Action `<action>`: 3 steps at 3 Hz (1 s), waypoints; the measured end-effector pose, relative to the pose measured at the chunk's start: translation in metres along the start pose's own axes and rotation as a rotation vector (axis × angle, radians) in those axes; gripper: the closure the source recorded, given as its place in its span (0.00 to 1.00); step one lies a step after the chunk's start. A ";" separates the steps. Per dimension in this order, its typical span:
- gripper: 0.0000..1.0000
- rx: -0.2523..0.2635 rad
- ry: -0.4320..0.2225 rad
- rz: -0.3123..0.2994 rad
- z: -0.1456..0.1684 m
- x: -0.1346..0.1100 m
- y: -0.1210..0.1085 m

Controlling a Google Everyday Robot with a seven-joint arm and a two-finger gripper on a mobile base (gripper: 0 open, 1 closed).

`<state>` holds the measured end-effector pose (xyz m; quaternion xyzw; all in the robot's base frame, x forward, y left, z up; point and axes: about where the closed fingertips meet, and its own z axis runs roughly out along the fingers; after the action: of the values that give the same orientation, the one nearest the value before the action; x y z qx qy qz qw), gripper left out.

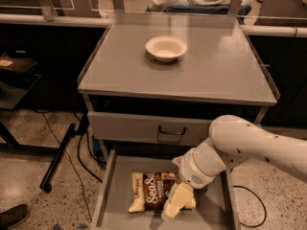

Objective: Pick brown chip bag from middle drawer and place on counter

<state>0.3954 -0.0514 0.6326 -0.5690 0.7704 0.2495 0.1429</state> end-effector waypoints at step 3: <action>0.00 0.034 -0.010 0.067 0.035 0.045 -0.040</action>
Offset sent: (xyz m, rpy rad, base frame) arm 0.0126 -0.0227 -0.0596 0.0184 0.0114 -0.1061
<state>0.4170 -0.0782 0.5718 -0.5389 0.7926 0.2439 0.1482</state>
